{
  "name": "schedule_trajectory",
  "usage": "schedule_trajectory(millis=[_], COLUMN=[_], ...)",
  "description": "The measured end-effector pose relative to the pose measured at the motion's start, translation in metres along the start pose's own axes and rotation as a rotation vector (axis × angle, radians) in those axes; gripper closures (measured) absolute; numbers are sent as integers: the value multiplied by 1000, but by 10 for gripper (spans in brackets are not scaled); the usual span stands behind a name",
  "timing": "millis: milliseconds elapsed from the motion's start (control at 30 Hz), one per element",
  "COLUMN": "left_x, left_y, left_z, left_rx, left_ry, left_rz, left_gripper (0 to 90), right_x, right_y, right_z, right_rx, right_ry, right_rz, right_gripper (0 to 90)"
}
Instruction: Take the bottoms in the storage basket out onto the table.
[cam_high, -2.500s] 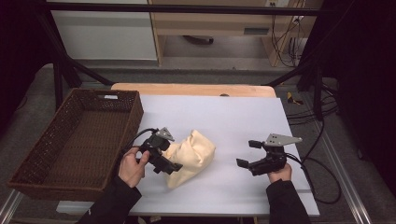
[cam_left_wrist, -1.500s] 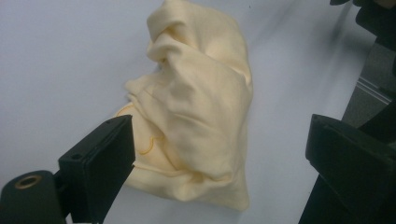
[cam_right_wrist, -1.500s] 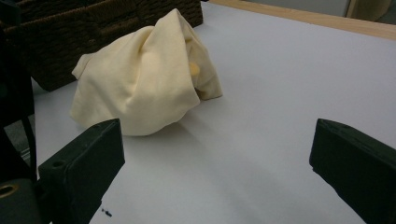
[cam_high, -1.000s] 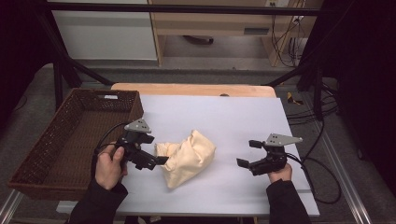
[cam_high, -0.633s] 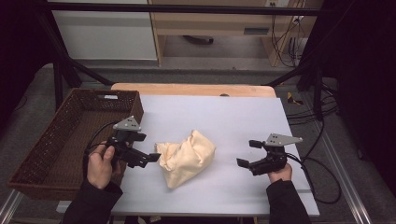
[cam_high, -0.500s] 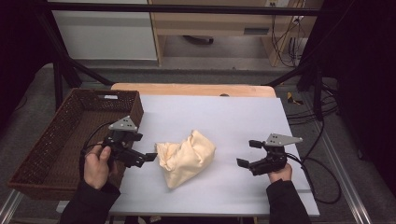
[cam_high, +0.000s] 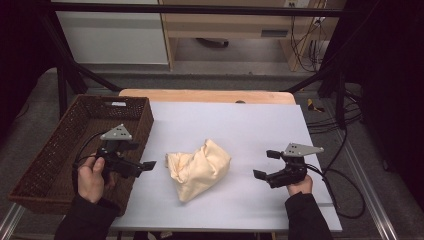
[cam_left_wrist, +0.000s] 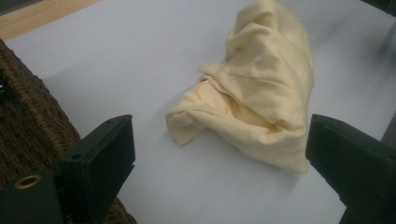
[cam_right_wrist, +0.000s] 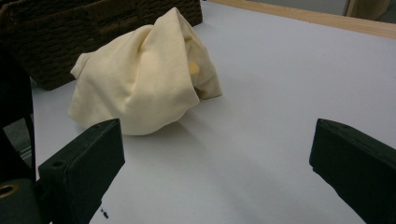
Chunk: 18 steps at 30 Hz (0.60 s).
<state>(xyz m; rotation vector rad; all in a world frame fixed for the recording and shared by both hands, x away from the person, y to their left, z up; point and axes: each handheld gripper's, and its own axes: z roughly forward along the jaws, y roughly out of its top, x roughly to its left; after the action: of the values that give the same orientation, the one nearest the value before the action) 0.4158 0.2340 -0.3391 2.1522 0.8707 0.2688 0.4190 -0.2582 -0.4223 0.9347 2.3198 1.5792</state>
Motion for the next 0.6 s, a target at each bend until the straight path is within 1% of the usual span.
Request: schedule_trajectory(millis=[67,167,433,533,600], left_x=[2,5,15,20,23], left_y=[-2,-5,-14,-18,-21], left_z=[-1,-4,-7,-7,-8], left_rx=[-1,-1,-4,-3,0], left_ry=[16,23,41,45,50], left_rz=[2,1,-20,-42,-43], left_gripper=[82,82,82,82,82], right_x=[0,0,0,0,0], right_y=[0,0,0,0,0], right_z=[0,0,0,0,0], right_rx=[0,0,1,1,1], right_ry=[-1,-1,-2,-2,-2], right_rz=[1,0,0,-1,-1], right_gripper=[38,39,38,38,38])
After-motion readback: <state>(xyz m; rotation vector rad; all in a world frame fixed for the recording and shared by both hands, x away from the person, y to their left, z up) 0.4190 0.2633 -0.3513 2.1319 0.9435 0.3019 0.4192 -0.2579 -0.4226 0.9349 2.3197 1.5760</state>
